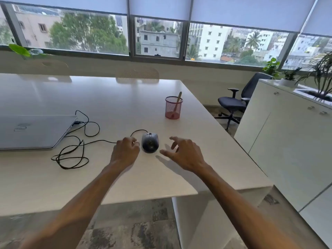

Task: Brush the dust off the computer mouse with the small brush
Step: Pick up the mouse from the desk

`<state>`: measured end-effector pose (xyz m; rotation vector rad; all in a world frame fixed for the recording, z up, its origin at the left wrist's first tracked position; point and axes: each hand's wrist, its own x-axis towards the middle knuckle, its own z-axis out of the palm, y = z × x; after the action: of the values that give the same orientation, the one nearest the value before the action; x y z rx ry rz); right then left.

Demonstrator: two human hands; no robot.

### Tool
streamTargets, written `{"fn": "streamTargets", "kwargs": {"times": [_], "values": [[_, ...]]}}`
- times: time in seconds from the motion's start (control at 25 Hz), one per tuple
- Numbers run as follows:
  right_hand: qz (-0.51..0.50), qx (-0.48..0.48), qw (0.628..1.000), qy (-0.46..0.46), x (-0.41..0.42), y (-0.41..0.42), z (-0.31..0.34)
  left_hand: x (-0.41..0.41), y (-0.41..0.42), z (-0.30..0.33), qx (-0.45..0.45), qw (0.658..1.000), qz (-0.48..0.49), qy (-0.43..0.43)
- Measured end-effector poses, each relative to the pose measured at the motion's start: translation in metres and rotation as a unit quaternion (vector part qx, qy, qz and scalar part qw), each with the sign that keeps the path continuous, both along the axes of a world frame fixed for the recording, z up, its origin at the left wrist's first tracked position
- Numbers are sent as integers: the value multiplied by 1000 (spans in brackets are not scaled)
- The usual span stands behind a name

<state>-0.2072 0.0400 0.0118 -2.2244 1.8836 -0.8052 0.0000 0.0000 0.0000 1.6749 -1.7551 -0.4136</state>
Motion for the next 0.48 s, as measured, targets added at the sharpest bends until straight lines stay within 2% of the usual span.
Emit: {"fn": "streamTargets", "kwargs": {"times": [0.24, 0.48], "values": [[-35, -9, 997, 65, 29, -26, -4, -14, -18, -7, 39, 999, -7, 16], [-108, 6, 994, 16, 50, -34, 0, -17, -34, -5, 68, 996, -1, 56]]}}
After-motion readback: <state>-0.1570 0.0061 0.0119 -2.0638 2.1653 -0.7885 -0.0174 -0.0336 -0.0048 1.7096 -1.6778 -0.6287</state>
